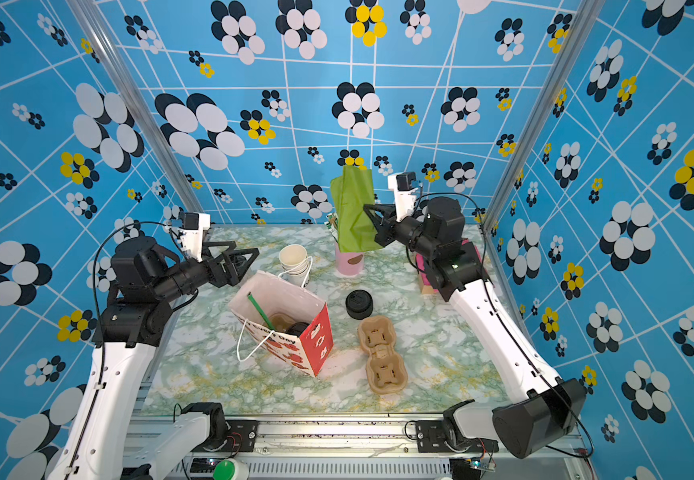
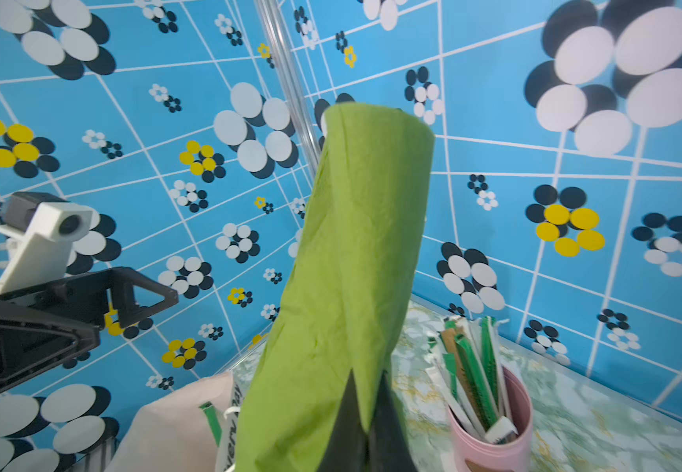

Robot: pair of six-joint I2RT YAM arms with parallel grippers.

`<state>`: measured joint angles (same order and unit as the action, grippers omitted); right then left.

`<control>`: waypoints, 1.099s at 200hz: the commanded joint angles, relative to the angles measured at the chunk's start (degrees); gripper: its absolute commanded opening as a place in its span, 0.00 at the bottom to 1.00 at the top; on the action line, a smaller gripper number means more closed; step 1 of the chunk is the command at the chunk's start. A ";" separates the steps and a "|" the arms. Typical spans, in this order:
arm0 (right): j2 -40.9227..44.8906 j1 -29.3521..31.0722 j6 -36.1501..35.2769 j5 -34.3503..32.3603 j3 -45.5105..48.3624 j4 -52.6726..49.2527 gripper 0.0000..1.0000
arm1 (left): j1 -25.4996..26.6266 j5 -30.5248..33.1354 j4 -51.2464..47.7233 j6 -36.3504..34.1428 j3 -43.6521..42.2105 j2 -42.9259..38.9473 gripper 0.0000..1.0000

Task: Pack the takeout coffee
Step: 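Lift the green napkins toward the bag while the left gripper reaches over, then hold the green napkins above the bag with the right gripper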

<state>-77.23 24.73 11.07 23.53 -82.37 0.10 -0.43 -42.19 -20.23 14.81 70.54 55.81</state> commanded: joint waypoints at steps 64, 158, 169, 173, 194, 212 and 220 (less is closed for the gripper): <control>-6.74 18.20 -2.83 -7.48 -2.83 11.14 0.00 | 0.57 -14.89 30.90 20.07 -0.39 6.59 0.99; -8.81 20.46 0.44 -9.06 -2.83 16.61 0.00 | 5.02 -16.54 43.08 27.38 -2.13 11.79 0.98; -8.73 20.62 0.70 -9.54 -2.46 17.46 0.00 | 5.86 -16.88 43.12 27.05 -1.93 12.26 0.94; -8.73 20.62 0.91 -9.71 -2.29 18.03 0.00 | 6.23 -17.10 43.16 26.89 -1.83 12.40 0.93; -8.81 20.69 1.46 -10.21 -1.93 19.24 0.00 | 7.40 -18.04 43.13 26.02 -1.73 13.04 0.83; -9.03 20.71 1.62 -10.59 -1.81 19.53 0.00 | 7.97 -18.35 43.09 25.47 -1.74 13.27 0.73; -9.08 20.71 1.79 -10.67 -1.67 19.67 0.00 | 8.21 -18.38 43.10 24.99 -1.81 13.19 0.68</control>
<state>-85.58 44.99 11.64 14.33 -83.74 16.88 6.98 -58.78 20.27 40.95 68.82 68.95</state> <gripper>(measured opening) 0.050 0.733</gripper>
